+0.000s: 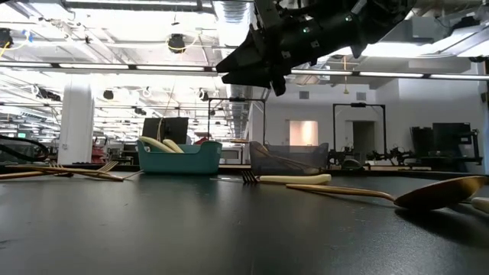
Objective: Sort silverware by color (type)
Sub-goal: Put the gold fork into the orange bin
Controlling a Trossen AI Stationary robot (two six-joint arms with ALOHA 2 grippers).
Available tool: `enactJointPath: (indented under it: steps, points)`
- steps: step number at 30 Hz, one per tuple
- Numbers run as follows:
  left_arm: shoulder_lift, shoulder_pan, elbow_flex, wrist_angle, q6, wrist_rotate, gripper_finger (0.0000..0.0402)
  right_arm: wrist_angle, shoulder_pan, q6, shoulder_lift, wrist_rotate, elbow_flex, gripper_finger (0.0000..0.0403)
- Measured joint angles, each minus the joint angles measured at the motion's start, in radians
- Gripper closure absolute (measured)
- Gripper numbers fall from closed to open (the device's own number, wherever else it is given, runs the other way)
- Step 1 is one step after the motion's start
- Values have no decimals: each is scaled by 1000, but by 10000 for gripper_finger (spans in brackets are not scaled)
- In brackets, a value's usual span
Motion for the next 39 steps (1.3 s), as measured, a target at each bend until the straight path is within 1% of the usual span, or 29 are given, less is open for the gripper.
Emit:
enactJointPath:
  steps: [5, 7, 9, 12, 14, 17, 18, 19, 20, 22, 23, 25, 28, 30, 33, 36, 39]
  points:
    - [-2, 9, 0, -47, 4, -53, 267, 0, 3, -2, 0, -1, 0, 225]
    - [-2, 13, 0, -77, -4, -101, 254, 0, -5, -2, 0, -1, 0, 225]
    - [-2, 19, 0, -101, 8, -184, 245, 0, -13, -12, 0, -1, 0, 225]
    - [-2, 33, 0, -106, 72, -379, 240, 7, -22, -46, 0, -1, 0, 225]
    - [1, 40, 0, -98, 97, -561, 240, 32, -22, -91, 0, -17, 0, 225]
    - [24, 57, 0, -69, 171, -846, 243, 114, -15, -249, 10, -49, 0, 225]
    - [35, 62, 0, -62, 206, -923, 244, 171, -15, -316, 31, -49, 0, 225]
    - [48, 68, 0, -61, 231, -996, 246, 231, -16, -363, 56, -50, 1, 225]
    - [60, 79, 0, -61, 244, -1060, 247, 283, -16, -377, 83, -52, 1, 225]
    - [82, 106, 0, -69, 249, -1147, 248, 356, -26, -329, 159, -59, 37, 225]
    - [89, 121, 0, -73, 249, -1165, 248, 353, -35, -299, 190, -73, 73, 225]
    - [92, 155, 0, -82, 251, -1141, 248, 246, -53, -274, 235, -111, 151, 225]
    - [92, 210, 0, -79, 286, -1013, 248, 79, -69, -264, 326, -104, 301, 225]
    - [92, 231, 0, -73, 295, -947, 248, -12, -72, -234, 391, -100, 405, 225]
    - [92, 239, 0, -44, 334, -894, 248, -97, -72, -194, 470, -100, 547, 225]
    - [92, 228, 0, -6, 369, -881, 248, -153, -62, -184, 527, -96, 646, 225]
    - [92, 215, 0, 8, 383, -886, 248, -209, -50, -184, 544, -93, 665, 225]
